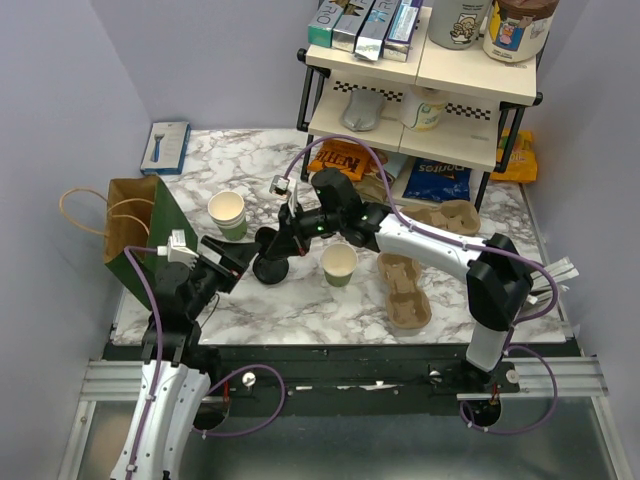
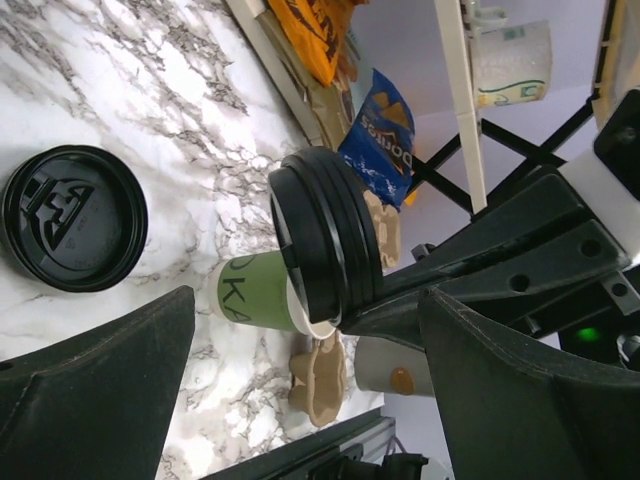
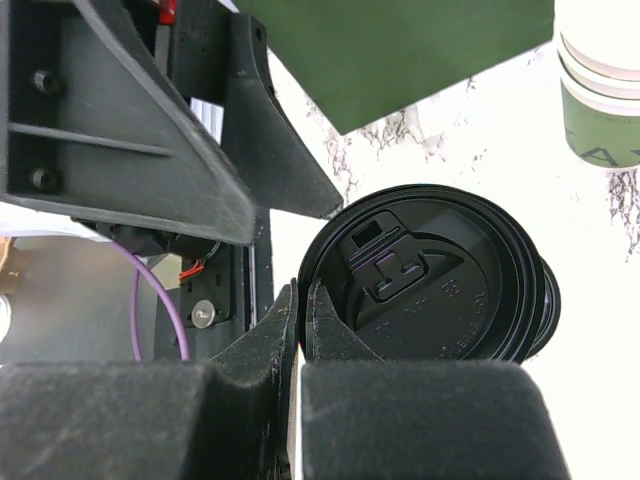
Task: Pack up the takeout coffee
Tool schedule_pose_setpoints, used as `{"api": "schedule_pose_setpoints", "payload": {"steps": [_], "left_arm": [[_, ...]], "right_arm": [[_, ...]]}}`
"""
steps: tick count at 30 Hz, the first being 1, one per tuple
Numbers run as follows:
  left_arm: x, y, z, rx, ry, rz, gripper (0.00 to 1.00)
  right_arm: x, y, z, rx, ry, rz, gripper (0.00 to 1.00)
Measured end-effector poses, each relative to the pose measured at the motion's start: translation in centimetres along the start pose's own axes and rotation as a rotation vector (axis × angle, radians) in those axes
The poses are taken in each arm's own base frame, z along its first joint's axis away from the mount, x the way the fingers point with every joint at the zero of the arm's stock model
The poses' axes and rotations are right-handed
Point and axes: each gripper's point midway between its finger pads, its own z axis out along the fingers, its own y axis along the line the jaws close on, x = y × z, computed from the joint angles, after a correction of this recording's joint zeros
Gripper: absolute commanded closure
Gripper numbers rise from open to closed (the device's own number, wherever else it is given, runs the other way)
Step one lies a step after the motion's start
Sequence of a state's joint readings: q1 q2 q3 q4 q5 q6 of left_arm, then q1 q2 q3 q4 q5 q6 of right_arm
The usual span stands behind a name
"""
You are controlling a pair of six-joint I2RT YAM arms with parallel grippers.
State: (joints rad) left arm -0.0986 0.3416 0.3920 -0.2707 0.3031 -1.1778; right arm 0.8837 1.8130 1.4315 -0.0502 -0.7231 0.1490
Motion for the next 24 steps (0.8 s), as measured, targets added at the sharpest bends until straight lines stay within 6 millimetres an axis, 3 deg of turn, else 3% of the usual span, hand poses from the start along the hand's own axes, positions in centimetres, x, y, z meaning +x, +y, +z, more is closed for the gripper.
{"api": "schedule_pose_setpoints", "payload": {"steps": [24], "left_arm": [[0.7, 0.8, 0.4, -0.011, 0.031, -0.014, 0.12]], "right_arm": [[-1.0, 0.6, 0.5, -0.006, -0.039, -0.008, 0.99]]}}
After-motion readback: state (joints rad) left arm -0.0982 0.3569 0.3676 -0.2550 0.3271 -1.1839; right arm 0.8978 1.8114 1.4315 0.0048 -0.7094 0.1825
